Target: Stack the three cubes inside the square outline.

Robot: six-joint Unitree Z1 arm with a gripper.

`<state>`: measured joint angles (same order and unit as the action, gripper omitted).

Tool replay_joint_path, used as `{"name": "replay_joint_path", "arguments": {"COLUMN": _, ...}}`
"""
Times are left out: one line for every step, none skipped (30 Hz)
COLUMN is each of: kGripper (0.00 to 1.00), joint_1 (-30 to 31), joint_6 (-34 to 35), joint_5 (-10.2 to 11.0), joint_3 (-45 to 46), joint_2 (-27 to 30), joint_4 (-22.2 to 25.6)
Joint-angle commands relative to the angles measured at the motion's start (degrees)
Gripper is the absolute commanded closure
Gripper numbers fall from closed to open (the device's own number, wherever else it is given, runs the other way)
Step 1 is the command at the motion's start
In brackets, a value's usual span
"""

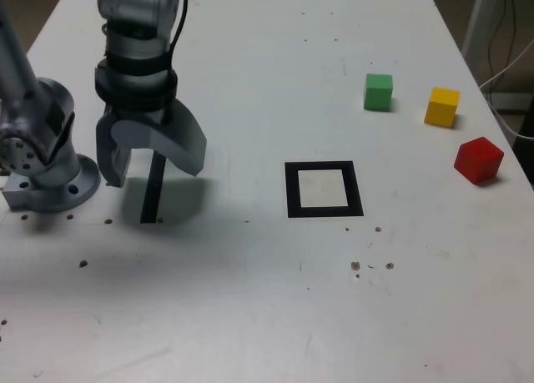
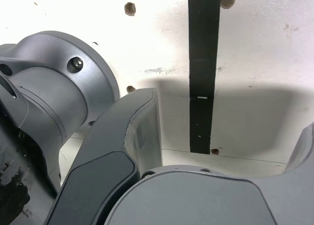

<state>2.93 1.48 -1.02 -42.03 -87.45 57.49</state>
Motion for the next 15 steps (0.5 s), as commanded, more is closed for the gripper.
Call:
{"name": "replay_joint_path", "arguments": {"kGripper": 0.01, "joint_1": -0.1, "joint_6": 0.1, "joint_5": 0.0, "joint_3": -0.4, "joint_2": -0.5, "joint_4": 0.1}}
{"name": "replay_joint_path", "arguments": {"kGripper": 0.01, "joint_1": -0.1, "joint_6": 0.1, "joint_5": 0.0, "joint_3": -0.5, "joint_2": -0.7, "joint_4": 0.1}}
{"name": "replay_joint_path", "arguments": {"kGripper": 0.01, "joint_1": -0.1, "joint_6": 0.1, "joint_5": 0.0, "joint_3": -0.7, "joint_2": -0.8, "joint_4": 0.1}}
{"name": "replay_joint_path", "arguments": {"kGripper": 0.01, "joint_1": -0.1, "joint_6": 0.1, "joint_5": 0.0, "joint_3": -0.9, "joint_2": -1.0, "joint_4": 0.2}}
{"name": "replay_joint_path", "arguments": {"kGripper": 0.01, "joint_1": -0.1, "joint_6": 0.1, "joint_5": 0.0, "joint_3": -1.2, "joint_2": -1.1, "joint_4": 0.3}}
{"name": "replay_joint_path", "arguments": {"kGripper": 0.01, "joint_1": -0.1, "joint_6": 0.1, "joint_5": 0.0, "joint_3": -1.8, "joint_2": -1.4, "joint_4": 0.6}}
{"name": "replay_joint_path", "arguments": {"kGripper": 0.01, "joint_1": -0.1, "joint_6": 0.1, "joint_5": 0.0, "joint_3": -2.4, "joint_2": -1.7, "joint_4": 0.8}}
{"name": "replay_joint_path", "arguments": {"kGripper": 0.01, "joint_1": -0.1, "joint_6": 0.1, "joint_5": 0.1, "joint_3": -3.1, "joint_2": -2.0, "joint_4": 1.1}}
{"name": "replay_joint_path", "arguments": {"kGripper": 0.01, "joint_1": -0.1, "joint_6": 0.1, "joint_5": 0.2, "joint_3": -3.9, "joint_2": -2.3, "joint_4": 1.5}}
{"name": "replay_joint_path", "arguments": {"kGripper": 0.01, "joint_1": -0.1, "joint_6": 0.1, "joint_5": 0.4, "joint_3": -4.9, "joint_2": -2.6, "joint_4": 1.9}}
{"name": "replay_joint_path", "arguments": {"kGripper": 0.01, "joint_1": -0.1, "joint_6": 0.1, "joint_5": 0.6, "joint_3": -5.9, "joint_2": -3.0, "joint_4": 2.3}}
{"name": "replay_joint_path", "arguments": {"kGripper": 0.01, "joint_1": -0.1, "joint_6": 0.1, "joint_5": 0.8, "joint_3": -7.1, "joint_2": -3.5, "joint_4": 2.9}}
{"name": "replay_joint_path", "arguments": {"kGripper": 0.01, "joint_1": -0.1, "joint_6": 0.1, "joint_5": 1.1, "joint_3": -8.4, "joint_2": -4.0, "joint_4": 3.4}}
{"name": "replay_joint_path", "arguments": {"kGripper": 0.01, "joint_1": -0.1, "joint_6": 0.1, "joint_5": 1.4, "joint_3": -9.8, "joint_2": -4.5, "joint_4": 4.1}}
{"name": "replay_joint_path", "arguments": {"kGripper": 0.01, "joint_1": -0.1, "joint_6": 0.1, "joint_5": 1.7, "joint_3": -11.3, "joint_2": -5.2, "joint_4": 4.8}}
